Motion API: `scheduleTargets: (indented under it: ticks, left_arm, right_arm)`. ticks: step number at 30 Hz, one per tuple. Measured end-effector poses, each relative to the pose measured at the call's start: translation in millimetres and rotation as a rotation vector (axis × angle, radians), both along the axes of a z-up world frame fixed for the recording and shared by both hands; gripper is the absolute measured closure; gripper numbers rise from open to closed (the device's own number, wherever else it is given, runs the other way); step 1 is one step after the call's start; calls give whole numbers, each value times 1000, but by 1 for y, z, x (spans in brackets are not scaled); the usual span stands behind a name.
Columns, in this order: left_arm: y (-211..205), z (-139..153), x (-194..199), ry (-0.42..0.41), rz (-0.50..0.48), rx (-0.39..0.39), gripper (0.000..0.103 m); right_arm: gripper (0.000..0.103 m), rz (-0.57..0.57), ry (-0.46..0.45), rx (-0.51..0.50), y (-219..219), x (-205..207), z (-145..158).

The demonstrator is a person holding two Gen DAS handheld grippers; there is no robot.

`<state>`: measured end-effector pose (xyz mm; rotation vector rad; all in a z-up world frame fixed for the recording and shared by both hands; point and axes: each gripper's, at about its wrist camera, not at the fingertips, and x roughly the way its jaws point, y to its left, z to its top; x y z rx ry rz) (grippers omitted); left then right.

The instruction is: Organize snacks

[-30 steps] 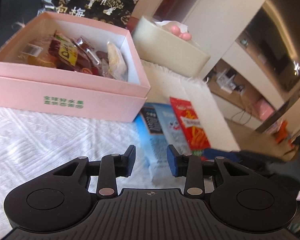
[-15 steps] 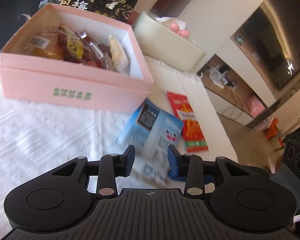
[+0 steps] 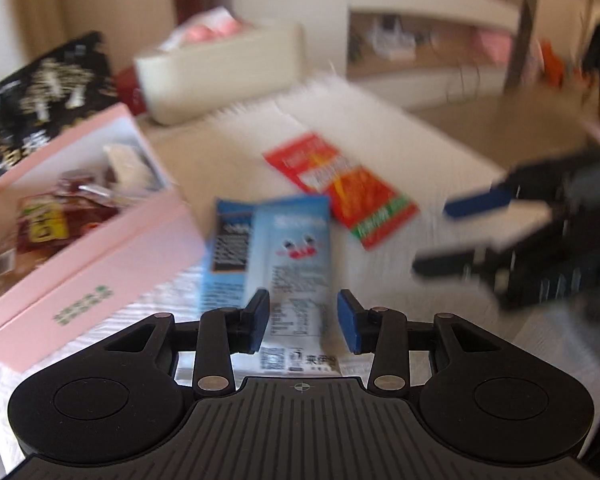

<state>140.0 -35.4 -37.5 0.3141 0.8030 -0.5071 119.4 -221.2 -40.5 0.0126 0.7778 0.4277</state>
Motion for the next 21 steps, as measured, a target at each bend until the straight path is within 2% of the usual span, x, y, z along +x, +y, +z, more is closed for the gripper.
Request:
scheduleTargets:
  ticks: [1, 2, 3, 5, 7, 10, 12, 14, 17, 21]
  left_arm:
    - [-3, -3, -3, -18, -18, 15, 53]
    - [-6, -3, -3, -7, -30, 19, 41]
    - [-8, -4, -2, 9, -43, 9, 35]
    - [-9, -6, -1, 37, -70, -18, 17]
    - [-11, -7, -1, 46, -76, -36, 14]
    - [-3, 1, -3, 20, -61, -77, 19]
    - [3, 5, -4, -54, -18, -57, 20]
    - [6, 3, 3, -82, 25, -5, 20]
    - [12, -8, 19, -26, 54, 8, 20]
    - [16, -17, 30, 15, 53, -21, 12]
  right_arm:
    - [34, -33, 15, 13, -7, 3, -4]
    - [34, -55, 30, 26, -13, 4, -8]
    - [34, -70, 37, 45, -19, 4, -11]
    - [33, -76, 21, 80, -24, 3, -14]
    - [33, -76, 14, 81, -22, 2, -15]
    - [33, -80, 11, 100, -26, 4, -17]
    - [33, -84, 11, 116, -31, 1, -16]
    - [33, -87, 11, 125, -31, 3, -17]
    - [33, -88, 9, 120, -29, 3, -17]
    - [31, -86, 7, 125, -30, 2, -17]
